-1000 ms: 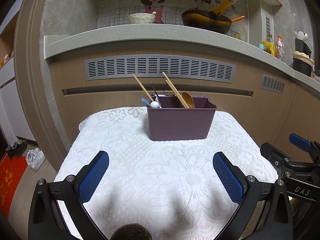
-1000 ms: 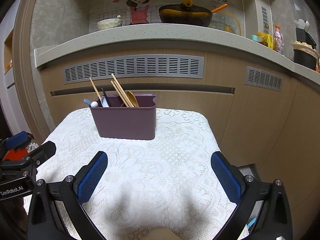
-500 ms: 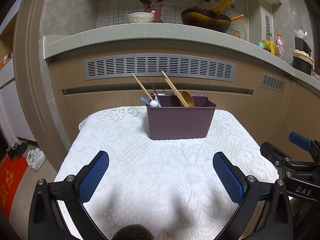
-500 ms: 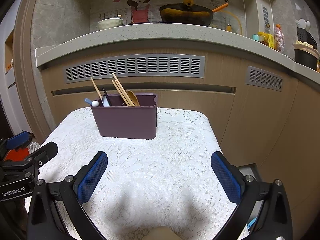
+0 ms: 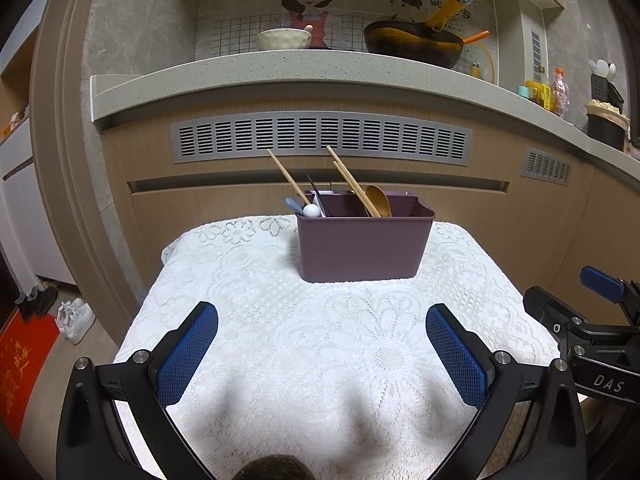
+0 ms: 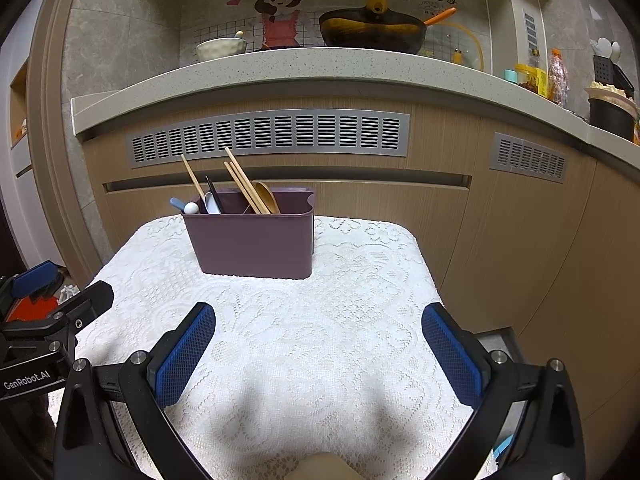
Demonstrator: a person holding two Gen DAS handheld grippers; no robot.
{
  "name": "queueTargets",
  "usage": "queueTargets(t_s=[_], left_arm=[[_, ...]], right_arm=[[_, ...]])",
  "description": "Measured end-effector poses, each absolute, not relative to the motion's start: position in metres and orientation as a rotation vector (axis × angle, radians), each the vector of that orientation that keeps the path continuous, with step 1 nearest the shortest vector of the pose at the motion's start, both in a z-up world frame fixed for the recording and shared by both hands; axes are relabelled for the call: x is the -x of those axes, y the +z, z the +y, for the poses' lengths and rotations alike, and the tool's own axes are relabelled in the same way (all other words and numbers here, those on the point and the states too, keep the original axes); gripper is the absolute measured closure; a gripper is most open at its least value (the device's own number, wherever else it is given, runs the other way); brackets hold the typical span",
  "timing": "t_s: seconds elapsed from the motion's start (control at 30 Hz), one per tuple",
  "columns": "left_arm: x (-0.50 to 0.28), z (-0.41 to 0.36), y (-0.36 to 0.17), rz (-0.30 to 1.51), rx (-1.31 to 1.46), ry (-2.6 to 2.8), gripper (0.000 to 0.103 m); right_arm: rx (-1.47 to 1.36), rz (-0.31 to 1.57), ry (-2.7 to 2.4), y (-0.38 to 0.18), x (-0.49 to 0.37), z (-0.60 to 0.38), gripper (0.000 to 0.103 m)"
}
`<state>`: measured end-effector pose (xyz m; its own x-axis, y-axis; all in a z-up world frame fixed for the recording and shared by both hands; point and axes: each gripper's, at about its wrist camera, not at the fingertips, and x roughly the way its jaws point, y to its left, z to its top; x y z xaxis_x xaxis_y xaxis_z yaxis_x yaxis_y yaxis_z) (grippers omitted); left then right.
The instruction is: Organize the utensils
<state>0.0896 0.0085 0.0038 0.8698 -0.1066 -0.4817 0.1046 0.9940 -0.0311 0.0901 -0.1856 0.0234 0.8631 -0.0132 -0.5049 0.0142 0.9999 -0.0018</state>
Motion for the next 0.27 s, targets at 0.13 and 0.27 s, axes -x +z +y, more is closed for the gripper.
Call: queueTargets(t_s=[0.13,0.27], left_arm=[[-0.0892,0.009,0.0039,0.5,-0.005,-0.108,0.0],[-0.0899,0.0092,0.0016,0.515,-0.012,-0.099,0.0]], right_arm=[[-0.003,0.53,-0.014,0.0234,-0.0905,-0.1857,0.001],[-0.002,0.532,-0.015,0.023,-0.0899,-0.1854,0.001]])
